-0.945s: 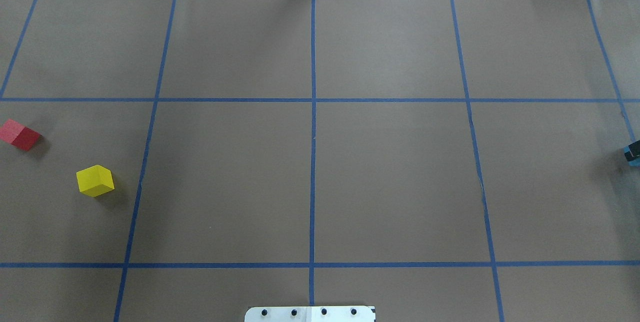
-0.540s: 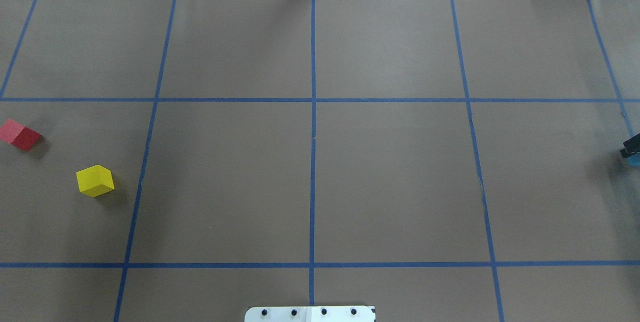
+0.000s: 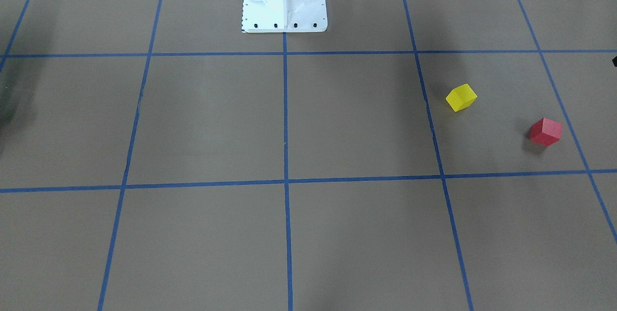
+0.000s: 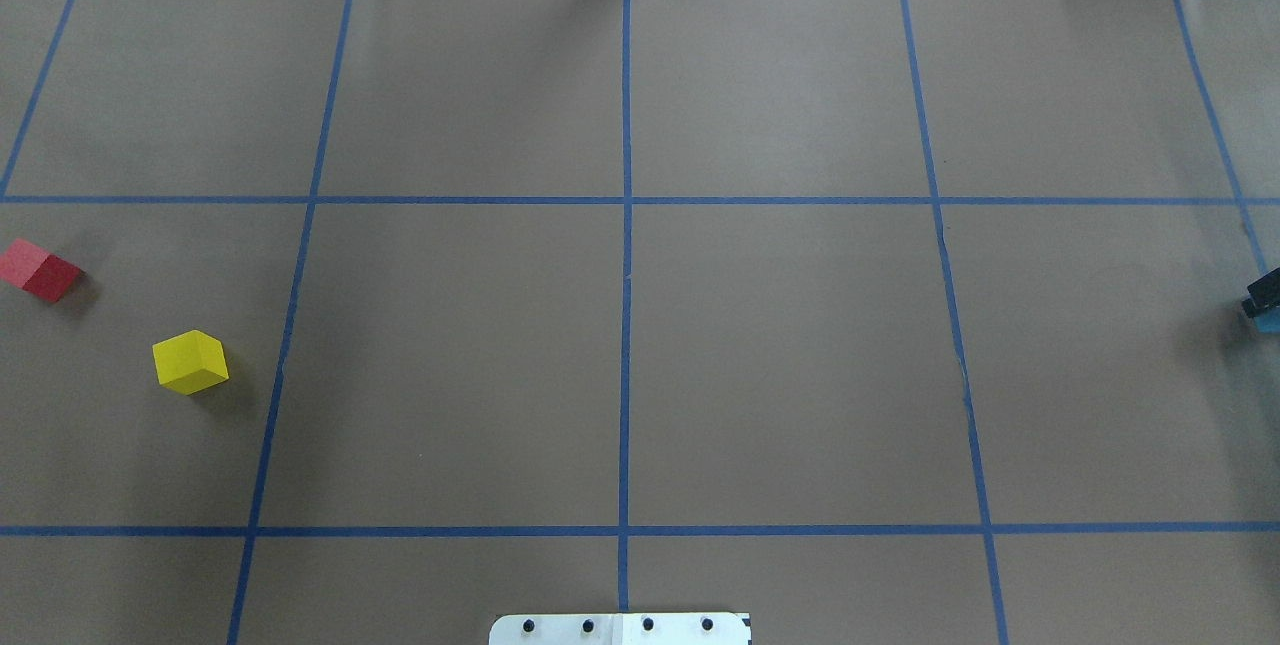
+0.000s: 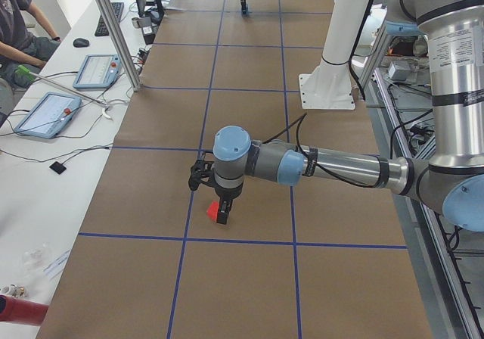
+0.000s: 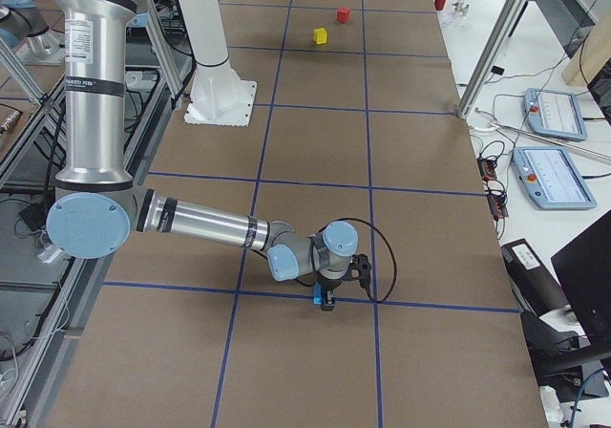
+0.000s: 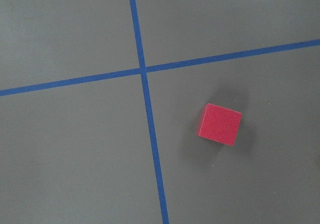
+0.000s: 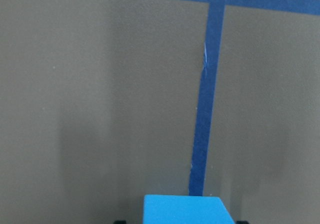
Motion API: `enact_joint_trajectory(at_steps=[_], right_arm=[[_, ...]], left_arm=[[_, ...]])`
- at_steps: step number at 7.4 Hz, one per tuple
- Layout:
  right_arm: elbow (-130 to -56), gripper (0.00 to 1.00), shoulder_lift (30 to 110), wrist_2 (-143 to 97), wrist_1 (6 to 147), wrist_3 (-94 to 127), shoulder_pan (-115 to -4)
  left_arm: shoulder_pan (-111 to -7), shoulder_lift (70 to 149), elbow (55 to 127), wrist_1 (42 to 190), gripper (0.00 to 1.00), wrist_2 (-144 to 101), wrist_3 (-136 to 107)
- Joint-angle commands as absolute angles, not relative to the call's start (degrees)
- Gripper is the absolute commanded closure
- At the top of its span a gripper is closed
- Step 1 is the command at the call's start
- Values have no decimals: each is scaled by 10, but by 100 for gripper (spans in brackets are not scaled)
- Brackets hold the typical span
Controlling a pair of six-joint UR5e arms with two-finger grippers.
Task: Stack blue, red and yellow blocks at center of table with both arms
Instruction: 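Lower the right gripper onto the blue cube and close on it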
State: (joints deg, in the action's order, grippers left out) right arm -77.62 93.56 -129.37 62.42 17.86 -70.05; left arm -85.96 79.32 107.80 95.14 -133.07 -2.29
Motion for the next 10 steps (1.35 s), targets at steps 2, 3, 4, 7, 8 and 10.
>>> enact_joint_trajectory(at_steps=[2,3,4,7,8,10], right_arm=[[-774,21,935,-1295,625,178,-700],[-772,21,935,-1295,625,179,-700],[-772,21,935,-1295,625,178,-700],[-772,21,935,-1295,625,179,-693],[-770,33,935,-1293,625,178,-692],[-772,100,936,-1295,625,180,-692]], left_arm=[[-860,793,1078,953,1,-1331,-23],[-860,793,1078,953,1,-1331,-23],[-860,793,1078,953,0,-1331,-23],[-860,793,1078,953,0,-1332,-23],[-860,793,1078,953,1,-1331,-23],[-860,793,1079,953,1,-1332,-23]])
